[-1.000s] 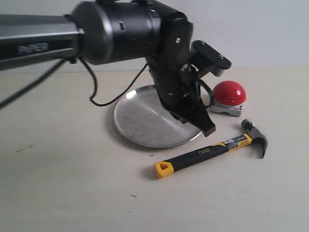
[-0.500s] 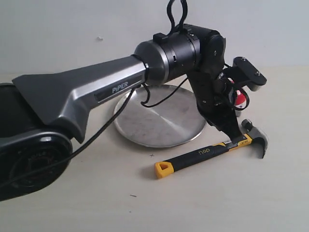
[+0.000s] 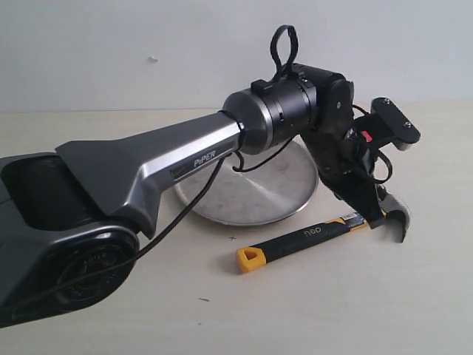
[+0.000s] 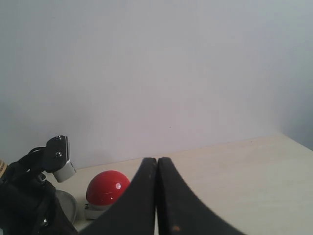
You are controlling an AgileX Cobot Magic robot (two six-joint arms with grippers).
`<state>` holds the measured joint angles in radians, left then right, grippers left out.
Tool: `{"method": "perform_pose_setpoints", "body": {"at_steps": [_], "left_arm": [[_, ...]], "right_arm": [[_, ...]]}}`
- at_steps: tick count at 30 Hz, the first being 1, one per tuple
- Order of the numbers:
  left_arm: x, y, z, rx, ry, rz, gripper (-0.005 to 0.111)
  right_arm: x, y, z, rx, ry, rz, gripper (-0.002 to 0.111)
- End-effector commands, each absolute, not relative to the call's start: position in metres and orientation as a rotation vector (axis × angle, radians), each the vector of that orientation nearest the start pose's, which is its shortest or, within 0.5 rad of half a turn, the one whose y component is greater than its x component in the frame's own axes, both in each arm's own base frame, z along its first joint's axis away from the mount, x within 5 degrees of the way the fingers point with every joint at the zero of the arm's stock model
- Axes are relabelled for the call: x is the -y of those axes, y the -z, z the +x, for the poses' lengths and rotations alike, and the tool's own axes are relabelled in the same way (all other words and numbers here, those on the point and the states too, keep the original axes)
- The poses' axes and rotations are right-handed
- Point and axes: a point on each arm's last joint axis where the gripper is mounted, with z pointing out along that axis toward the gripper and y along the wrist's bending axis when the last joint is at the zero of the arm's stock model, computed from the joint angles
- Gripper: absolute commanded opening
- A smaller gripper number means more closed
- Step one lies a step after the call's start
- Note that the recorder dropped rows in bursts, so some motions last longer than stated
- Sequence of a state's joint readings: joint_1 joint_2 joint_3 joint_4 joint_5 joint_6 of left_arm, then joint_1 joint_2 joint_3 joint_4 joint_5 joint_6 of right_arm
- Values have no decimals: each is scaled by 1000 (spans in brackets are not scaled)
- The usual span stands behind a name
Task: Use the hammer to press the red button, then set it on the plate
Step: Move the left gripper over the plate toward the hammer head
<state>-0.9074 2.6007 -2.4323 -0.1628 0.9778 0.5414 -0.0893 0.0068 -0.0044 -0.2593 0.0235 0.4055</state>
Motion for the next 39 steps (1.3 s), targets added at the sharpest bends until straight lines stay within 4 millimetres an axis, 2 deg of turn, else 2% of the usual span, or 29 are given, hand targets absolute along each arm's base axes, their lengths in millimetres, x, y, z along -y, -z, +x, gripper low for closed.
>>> {"method": "perform_pose_setpoints", "body": {"at_steps": [1, 5, 15, 18, 22, 23, 29, 32, 39], "left_arm": [[458, -168, 322, -2007, 415, 1676, 3], [456, -162, 319, -2081, 432, 1682, 3], [456, -164, 329, -2012, 325, 1638, 4], [456, -165, 330, -1996, 311, 1633, 15], [456, -164, 331, -2012, 317, 1615, 46], [456, -164, 331, -2014, 317, 1614, 50], [455, -163, 332, -2006, 286, 1622, 48], [456, -156, 332, -2013, 283, 1627, 48], [456, -126, 333, -2052, 269, 1659, 48]], "right_arm": [[6, -212, 56, -1491, -27, 173, 0], [6, -212, 56, -1491, -27, 173, 0], [6, -212, 56, -1491, -27, 173, 0], [6, -212, 56, -1491, -27, 173, 0], [6, -212, 56, -1490, -28, 175, 0], [6, -212, 56, -1490, -28, 175, 0], [6, -212, 56, -1490, -28, 175, 0], [6, -212, 56, -1490, -28, 175, 0], [6, -212, 56, -1490, -28, 175, 0]]}}
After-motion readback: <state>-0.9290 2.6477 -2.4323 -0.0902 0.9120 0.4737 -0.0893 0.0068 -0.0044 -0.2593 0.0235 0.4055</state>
